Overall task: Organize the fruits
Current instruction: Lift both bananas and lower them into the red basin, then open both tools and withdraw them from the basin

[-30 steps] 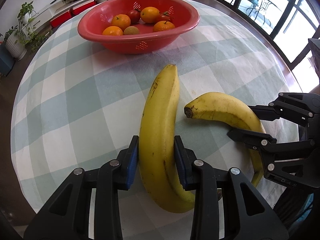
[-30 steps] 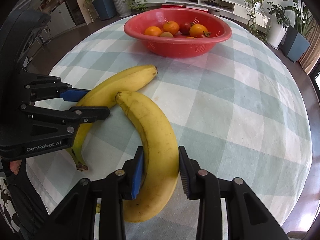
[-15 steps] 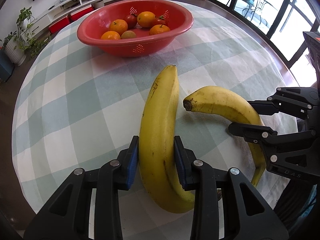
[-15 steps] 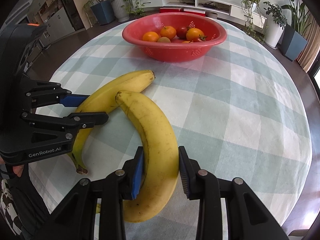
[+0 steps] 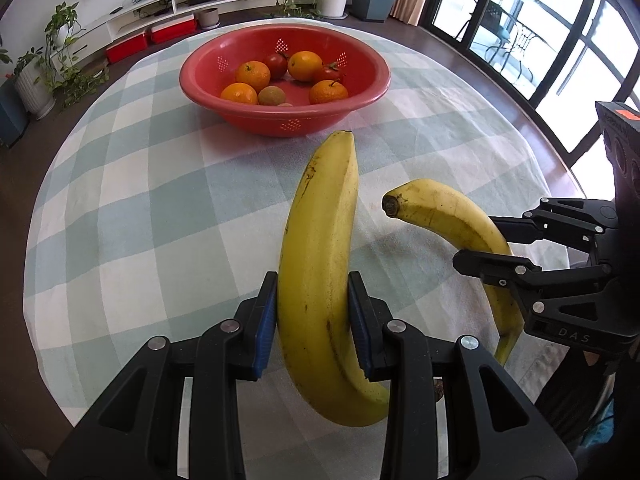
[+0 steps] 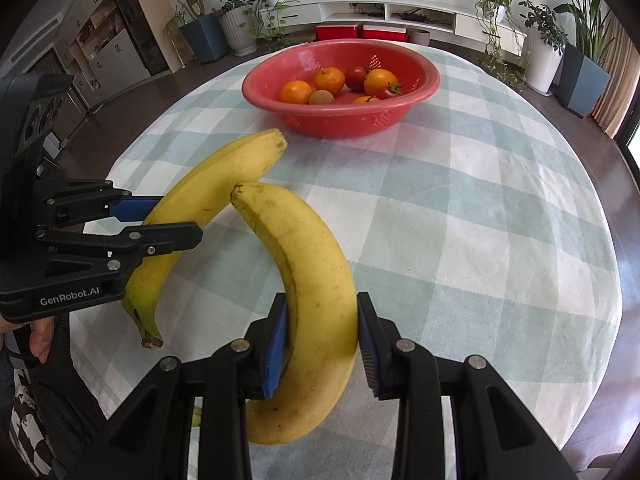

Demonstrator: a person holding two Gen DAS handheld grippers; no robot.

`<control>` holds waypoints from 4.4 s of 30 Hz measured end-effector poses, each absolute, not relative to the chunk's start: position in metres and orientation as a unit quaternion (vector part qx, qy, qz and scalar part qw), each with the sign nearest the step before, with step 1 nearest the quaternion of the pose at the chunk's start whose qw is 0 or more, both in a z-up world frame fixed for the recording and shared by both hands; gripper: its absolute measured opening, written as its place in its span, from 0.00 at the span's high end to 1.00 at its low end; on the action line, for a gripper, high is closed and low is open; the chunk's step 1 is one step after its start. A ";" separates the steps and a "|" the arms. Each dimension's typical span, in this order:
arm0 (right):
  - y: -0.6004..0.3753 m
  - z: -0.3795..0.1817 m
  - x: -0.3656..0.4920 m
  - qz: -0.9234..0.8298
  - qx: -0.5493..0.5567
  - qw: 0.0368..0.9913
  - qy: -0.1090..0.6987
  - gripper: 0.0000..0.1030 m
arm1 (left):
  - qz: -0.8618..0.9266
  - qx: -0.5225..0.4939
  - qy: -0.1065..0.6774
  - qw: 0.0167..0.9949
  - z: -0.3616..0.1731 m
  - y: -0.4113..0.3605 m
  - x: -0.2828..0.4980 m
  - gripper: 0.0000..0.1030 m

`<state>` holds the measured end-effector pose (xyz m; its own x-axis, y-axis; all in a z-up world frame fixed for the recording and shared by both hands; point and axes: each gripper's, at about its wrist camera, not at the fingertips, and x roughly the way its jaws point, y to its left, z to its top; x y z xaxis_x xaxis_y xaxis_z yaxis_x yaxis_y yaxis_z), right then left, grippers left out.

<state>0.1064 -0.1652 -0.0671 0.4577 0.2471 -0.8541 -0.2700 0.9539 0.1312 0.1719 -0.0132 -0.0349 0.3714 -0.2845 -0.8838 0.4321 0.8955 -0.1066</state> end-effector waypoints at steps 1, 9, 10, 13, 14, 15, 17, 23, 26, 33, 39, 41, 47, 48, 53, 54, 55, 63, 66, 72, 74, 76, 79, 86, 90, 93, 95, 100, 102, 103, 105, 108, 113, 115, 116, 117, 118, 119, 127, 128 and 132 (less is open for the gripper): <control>-0.166 -0.065 0.107 0.151 -0.010 0.854 0.497 0.66 | -0.218 0.066 0.516 0.826 -0.032 -0.011 0.172 0.70; -0.183 -0.039 0.115 0.147 0.012 0.867 0.476 0.66 | -0.217 0.022 0.484 0.848 0.008 0.010 0.185 0.70; -0.185 -0.034 0.117 0.149 0.014 0.869 0.473 0.66 | -0.217 0.015 0.480 0.850 0.014 0.013 0.188 0.70; -0.189 -0.015 0.126 0.150 0.017 0.877 0.457 0.66 | -0.210 0.000 0.464 0.860 0.033 0.022 0.203 0.70; -0.190 -0.007 0.130 0.150 0.016 0.880 0.451 0.66 | -0.208 -0.003 0.460 0.864 0.040 0.025 0.209 0.70; -0.191 0.001 0.134 0.150 0.015 0.883 0.445 0.66 | -0.206 -0.006 0.455 0.866 0.046 0.027 0.215 0.70; -0.190 0.015 0.145 0.152 0.011 0.888 0.433 0.66 | -0.203 -0.012 0.448 0.871 0.057 0.029 0.227 0.70; -0.187 0.043 0.192 0.162 0.012 0.896 0.413 0.66 | -0.205 -0.035 0.448 0.870 0.072 0.025 0.278 0.70; -0.183 0.045 0.219 0.165 0.014 0.895 0.415 0.66 | -0.200 -0.035 0.451 0.869 0.069 0.016 0.299 0.70; -0.171 0.021 0.276 0.162 0.005 0.882 0.443 0.66 | -0.189 -0.039 0.466 0.863 0.041 -0.005 0.343 0.70; -0.166 -0.004 0.301 0.154 -0.005 0.873 0.463 0.66 | -0.178 -0.030 0.482 0.857 0.008 -0.013 0.363 0.70; -0.165 -0.011 0.307 0.152 -0.009 0.870 0.468 0.65 | -0.175 -0.032 0.487 0.855 -0.002 -0.012 0.368 0.70; -0.159 -0.029 0.318 0.144 -0.025 0.863 0.483 0.65 | -0.178 -0.025 0.495 0.850 -0.018 -0.018 0.379 0.70; -0.159 -0.031 0.318 0.142 -0.026 0.864 0.483 0.65 | -0.177 -0.024 0.496 0.850 -0.019 -0.019 0.380 0.69; -0.159 -0.036 0.319 0.136 -0.037 0.862 0.487 0.65 | -0.184 -0.028 0.490 0.852 -0.019 -0.020 0.382 0.69; -0.159 -0.038 0.319 0.133 -0.039 0.861 0.489 0.65 | -0.184 -0.028 0.489 0.852 -0.018 -0.019 0.381 0.68; -0.160 -0.039 0.319 0.131 -0.039 0.861 0.491 0.65 | -0.184 -0.028 0.489 0.852 -0.018 -0.019 0.380 0.68; -0.166 -0.030 0.309 0.121 -0.029 0.872 0.474 0.64 | -0.189 -0.032 0.476 0.858 -0.008 -0.015 0.368 0.52; -0.166 -0.022 0.299 0.122 -0.028 0.876 0.466 0.63 | -0.190 -0.021 0.466 0.864 0.002 -0.016 0.358 0.47; -0.172 0.003 0.260 0.119 -0.014 0.899 0.422 0.33 | -0.182 0.024 0.431 0.884 0.027 -0.018 0.311 0.19; -0.179 0.012 0.242 0.114 0.004 0.909 0.400 0.22 | -0.172 0.034 0.409 0.896 0.035 -0.015 0.289 0.08; -0.186 0.019 0.222 0.109 0.024 0.920 0.376 0.09 | -0.154 0.041 0.380 0.911 0.043 -0.011 0.266 0.00; -0.194 0.027 0.194 0.098 0.044 0.930 0.351 0.06 | -0.135 0.033 0.340 0.930 0.054 -0.002 0.230 0.00; -0.194 0.042 0.128 0.097 0.059 0.949 0.294 0.03 | -0.118 0.001 0.256 0.959 0.084 0.018 0.144 0.00; -0.190 0.060 0.088 0.092 0.046 0.967 0.232 0.00 | -0.100 0.026 0.191 0.976 0.106 0.018 0.090 0.00; -0.186 0.074 0.058 0.081 0.032 0.981 0.176 0.00 | -0.075 0.056 0.151 0.984 0.120 0.009 0.052 0.00; -0.184 0.080 0.040 0.075 0.029 0.986 0.146 0.00 | -0.069 0.065 0.128 0.987 0.124 0.003 0.030 0.00; -0.190 0.084 0.013 0.080 0.067 0.986 0.133 0.00 | -0.054 0.034 0.149 0.987 0.125 -0.005 0.000 0.00; -0.193 0.083 0.006 0.074 0.074 0.985 0.134 0.00 | -0.063 0.020 0.168 0.984 0.119 -0.007 -0.005 0.00; -0.192 0.080 0.004 0.069 0.070 0.986 0.137 0.00 | -0.065 0.021 0.178 0.982 0.115 -0.008 -0.005 0.00; -0.191 0.072 0.003 0.058 0.055 0.985 0.151 0.00 | -0.066 0.026 0.201 0.977 0.106 -0.012 -0.006 0.00; -0.189 0.054 0.005 0.043 0.044 0.981 0.185 0.00 | -0.061 0.023 0.235 0.970 0.092 -0.014 -0.003 0.00; -0.194 0.020 0.013 0.038 0.070 0.970 0.231 0.00 | -0.051 0.017 0.297 0.953 0.059 -0.013 0.010 0.00; -0.195 0.009 0.016 0.037 0.073 0.966 0.244 0.00 | -0.046 0.013 0.320 0.946 0.044 -0.010 0.019 0.00; -0.195 0.004 0.016 0.036 0.073 0.965 0.248 0.00 | -0.046 0.011 0.331 0.942 0.037 -0.010 0.022 0.00; -0.195 0.000 0.017 0.035 0.073 0.965 0.250 0.00 | -0.044 0.010 0.340 0.939 0.028 -0.008 0.032 0.00; -0.194 -0.005 0.016 0.032 0.074 0.964 0.252 0.00 | -0.041 0.009 0.345 0.938 0.022 -0.007 0.036 0.00; -0.194 -0.009 0.016 0.031 0.075 0.964 0.255 0.00 | -0.039 0.010 0.350 0.936 0.017 -0.007 0.038 0.00; -0.185 -0.043 0.016 0.036 0.064 0.956 0.284 0.00 | -0.036 0.011 0.385 0.922 -0.019 -0.006 0.064 0.00; -0.184 -0.046 0.016 0.038 0.065 0.955 0.288 0.00 | -0.036 0.011 0.389 0.921 -0.022 -0.005 0.066 0.00; -0.182 -0.052 0.017 0.039 0.062 0.951 0.300 0.00 | -0.032 0.013 0.397 0.917 -0.030 -0.005 0.069 0.00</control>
